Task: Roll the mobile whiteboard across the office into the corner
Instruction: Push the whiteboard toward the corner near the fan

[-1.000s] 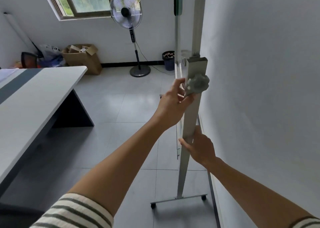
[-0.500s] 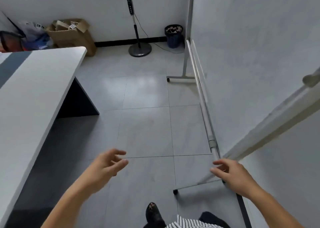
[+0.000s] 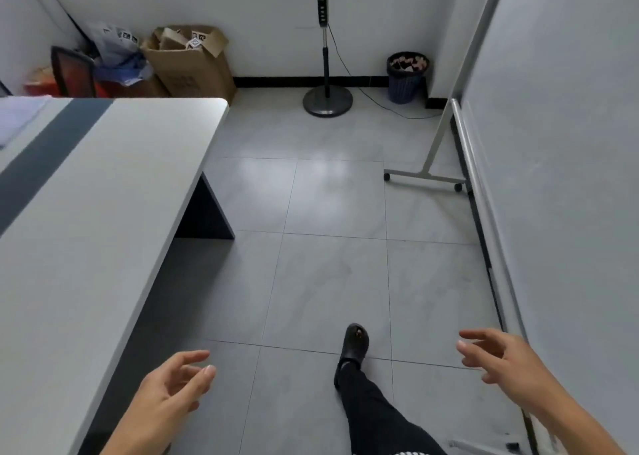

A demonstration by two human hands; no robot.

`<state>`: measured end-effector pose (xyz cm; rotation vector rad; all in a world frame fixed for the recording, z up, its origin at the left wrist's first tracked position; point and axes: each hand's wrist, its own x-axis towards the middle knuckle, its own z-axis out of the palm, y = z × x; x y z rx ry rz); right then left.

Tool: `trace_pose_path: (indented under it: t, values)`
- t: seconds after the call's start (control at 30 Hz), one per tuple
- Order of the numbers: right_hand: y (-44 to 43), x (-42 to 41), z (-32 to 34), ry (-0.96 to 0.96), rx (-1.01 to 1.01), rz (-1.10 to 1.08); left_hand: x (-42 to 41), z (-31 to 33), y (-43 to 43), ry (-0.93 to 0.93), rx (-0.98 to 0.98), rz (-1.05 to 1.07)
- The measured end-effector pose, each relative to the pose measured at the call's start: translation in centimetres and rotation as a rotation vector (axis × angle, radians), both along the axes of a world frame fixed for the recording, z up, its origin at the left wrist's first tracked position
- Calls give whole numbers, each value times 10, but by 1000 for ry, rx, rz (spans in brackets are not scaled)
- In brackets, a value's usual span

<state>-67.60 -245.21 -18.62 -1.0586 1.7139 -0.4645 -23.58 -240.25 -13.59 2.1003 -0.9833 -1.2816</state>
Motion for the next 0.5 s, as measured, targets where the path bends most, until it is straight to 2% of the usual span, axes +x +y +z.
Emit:
trace_pose_path:
  t: [0.13,0.23,0.5]
  values:
    - [-118,28,-7,-39,-36,-2,30,8,-99,-39,-76,86]
    - [-211,36,12,-65,-78,7,38,26,-183,-41,-143,189]
    - [-419,45,55,-84,-187,-28,45,40,-387,33,-222,178]
